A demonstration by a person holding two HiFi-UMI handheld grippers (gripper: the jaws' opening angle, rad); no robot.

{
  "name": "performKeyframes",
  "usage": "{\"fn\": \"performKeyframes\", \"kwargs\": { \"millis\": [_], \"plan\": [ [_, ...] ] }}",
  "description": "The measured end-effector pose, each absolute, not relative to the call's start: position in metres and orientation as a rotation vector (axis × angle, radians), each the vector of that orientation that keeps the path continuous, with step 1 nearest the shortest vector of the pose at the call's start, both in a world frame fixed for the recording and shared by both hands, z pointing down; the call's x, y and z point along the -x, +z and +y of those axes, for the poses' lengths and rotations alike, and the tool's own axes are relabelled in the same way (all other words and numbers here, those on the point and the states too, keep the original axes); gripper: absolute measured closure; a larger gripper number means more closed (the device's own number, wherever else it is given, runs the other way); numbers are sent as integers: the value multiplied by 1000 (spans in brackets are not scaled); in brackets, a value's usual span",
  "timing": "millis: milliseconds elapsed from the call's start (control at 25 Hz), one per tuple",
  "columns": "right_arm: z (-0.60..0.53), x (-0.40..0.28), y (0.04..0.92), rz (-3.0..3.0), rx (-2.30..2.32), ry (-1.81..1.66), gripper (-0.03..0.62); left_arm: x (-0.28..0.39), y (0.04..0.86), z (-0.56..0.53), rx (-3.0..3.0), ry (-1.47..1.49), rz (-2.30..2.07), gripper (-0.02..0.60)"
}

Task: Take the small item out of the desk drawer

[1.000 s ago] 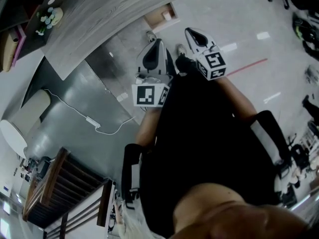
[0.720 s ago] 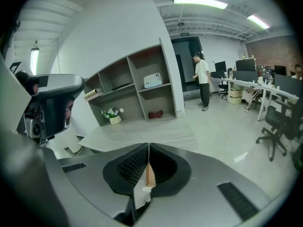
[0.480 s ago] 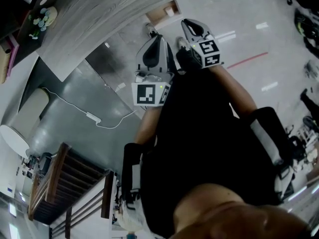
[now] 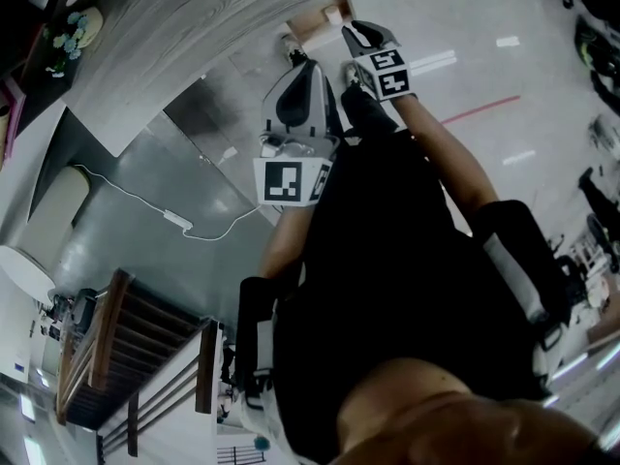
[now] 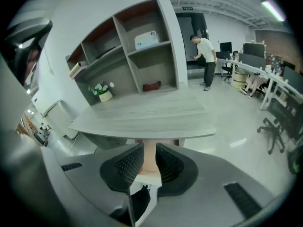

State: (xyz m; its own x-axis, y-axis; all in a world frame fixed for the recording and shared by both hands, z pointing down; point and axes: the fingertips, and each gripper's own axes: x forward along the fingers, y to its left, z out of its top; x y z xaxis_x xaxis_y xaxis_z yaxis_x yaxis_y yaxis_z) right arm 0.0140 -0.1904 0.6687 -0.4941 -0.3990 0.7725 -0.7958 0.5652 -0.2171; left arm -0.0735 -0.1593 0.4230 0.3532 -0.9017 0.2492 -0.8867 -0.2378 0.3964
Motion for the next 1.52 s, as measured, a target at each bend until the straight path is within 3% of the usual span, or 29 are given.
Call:
{"fn": "performKeyframes", "kwargs": {
  "millis": [240,1520],
  "plan": [
    [-194,-18,730,-1982,-903,785,493,80,429,-170,-2112,-66,-1560,583],
    [-180,-25,930,-1637,-783,913,424,86,498,-182,-2028,-30,-1469,583]
  ]
}}
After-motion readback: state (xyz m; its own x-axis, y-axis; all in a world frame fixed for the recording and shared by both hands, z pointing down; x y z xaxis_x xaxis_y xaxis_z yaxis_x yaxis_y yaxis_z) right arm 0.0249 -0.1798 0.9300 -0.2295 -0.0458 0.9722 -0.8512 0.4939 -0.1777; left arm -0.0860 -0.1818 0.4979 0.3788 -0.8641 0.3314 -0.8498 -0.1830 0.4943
